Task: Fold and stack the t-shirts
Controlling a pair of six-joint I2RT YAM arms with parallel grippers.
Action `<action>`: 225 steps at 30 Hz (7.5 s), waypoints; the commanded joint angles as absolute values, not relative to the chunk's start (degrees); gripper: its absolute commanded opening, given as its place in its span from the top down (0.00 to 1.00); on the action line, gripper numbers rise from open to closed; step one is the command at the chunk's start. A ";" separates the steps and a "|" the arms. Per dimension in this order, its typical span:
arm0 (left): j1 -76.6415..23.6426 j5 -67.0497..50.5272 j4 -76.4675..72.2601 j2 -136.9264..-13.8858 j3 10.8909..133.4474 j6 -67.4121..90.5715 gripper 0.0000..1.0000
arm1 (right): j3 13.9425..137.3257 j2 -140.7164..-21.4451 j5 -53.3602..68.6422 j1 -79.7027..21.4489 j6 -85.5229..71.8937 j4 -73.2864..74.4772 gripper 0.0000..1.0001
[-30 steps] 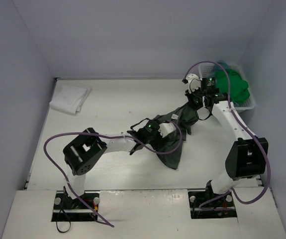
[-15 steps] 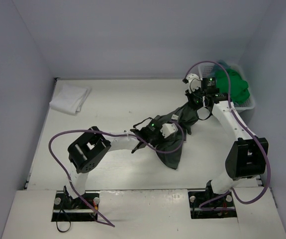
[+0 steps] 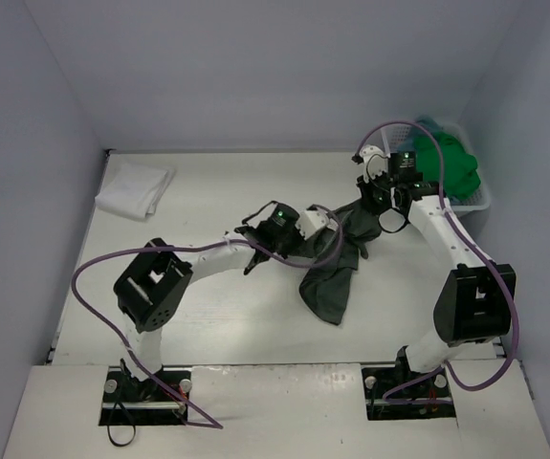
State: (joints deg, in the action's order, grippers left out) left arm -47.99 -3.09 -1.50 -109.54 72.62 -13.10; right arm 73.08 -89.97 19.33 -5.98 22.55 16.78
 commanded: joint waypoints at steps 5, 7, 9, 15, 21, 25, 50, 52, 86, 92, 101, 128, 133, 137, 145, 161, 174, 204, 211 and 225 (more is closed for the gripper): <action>-38.42 -2.28 2.89 -96.43 78.84 -13.80 0.91 | 72.16 -84.47 24.78 -5.71 22.24 14.59 1.00; -37.27 -2.64 4.65 -94.84 79.36 -13.80 0.91 | 71.81 -83.94 25.84 -5.71 22.41 14.85 1.00; -36.21 -2.72 6.23 -92.56 79.63 -13.89 0.91 | 71.28 -82.71 27.41 -5.71 23.02 15.55 1.00; -34.55 -2.37 8.87 -85.61 79.63 -14.15 0.91 | 71.19 -77.35 32.87 -6.24 25.13 18.54 1.00; -33.57 -9.47 8.80 -82.10 74.54 -11.78 0.72 | 73.30 -76.99 31.82 -7.12 25.05 22.06 1.00; -33.84 -11.42 5.02 -81.56 68.39 -11.69 0.48 | 72.86 -77.08 31.29 -7.29 24.52 21.97 1.00; -48.43 4.83 -21.44 -104.68 66.00 -17.05 0.37 | 75.59 -80.24 30.06 -7.21 22.76 21.45 1.00; -48.43 4.66 -21.62 -105.64 66.62 -16.35 0.37 | 75.24 -80.25 30.23 -7.21 22.76 21.27 1.00; -50.18 -1.41 -16.08 -104.68 67.32 -8.17 0.37 | 74.09 -82.53 29.18 -5.27 21.71 17.40 1.00; -50.80 -0.97 -17.23 -107.14 67.76 -7.65 0.37 | 74.62 -82.71 29.62 -4.92 21.36 17.40 1.00; -50.89 0.95 -19.16 -110.39 68.03 -7.56 0.37 | 74.35 -82.09 30.32 -4.48 21.27 17.49 1.00; -50.80 9.23 -22.50 -110.31 69.34 -10.46 0.37 | 73.56 -82.00 32.70 -2.55 21.88 17.67 1.00; -50.80 8.53 -21.36 -108.72 69.61 -9.93 0.37 | 73.83 -82.71 32.69 -2.11 21.89 17.67 1.00; -50.80 8.52 -21.18 -107.93 69.87 -9.93 0.37 | 73.74 -82.88 32.61 -2.11 21.88 17.58 1.00; -50.54 8.35 -20.92 -106.96 70.14 -9.76 0.36 | 73.74 -83.32 32.61 -2.02 21.71 17.49 1.00; -50.36 7.82 -21.62 -111.35 70.84 -8.00 0.36 | 74.44 -83.41 33.84 -1.58 21.53 17.31 1.00; -49.22 8.09 -21.36 -113.29 72.33 -9.05 0.69 | 73.56 -82.35 34.98 -0.97 21.45 17.31 1.00; -28.30 1.33 -9.59 -87.65 72.25 -9.32 0.99 | 73.21 -74.88 43.23 -1.49 22.41 23.20 1.00; -28.21 -4.56 -1.42 -80.34 76.96 -9.05 0.99 | 74.88 -71.64 45.71 -6.66 23.47 24.26 1.00; -28.12 -17.66 25.22 -71.73 101.60 -13.17 0.95 | 85.61 -60.04 44.55 -10.72 25.49 23.47 1.00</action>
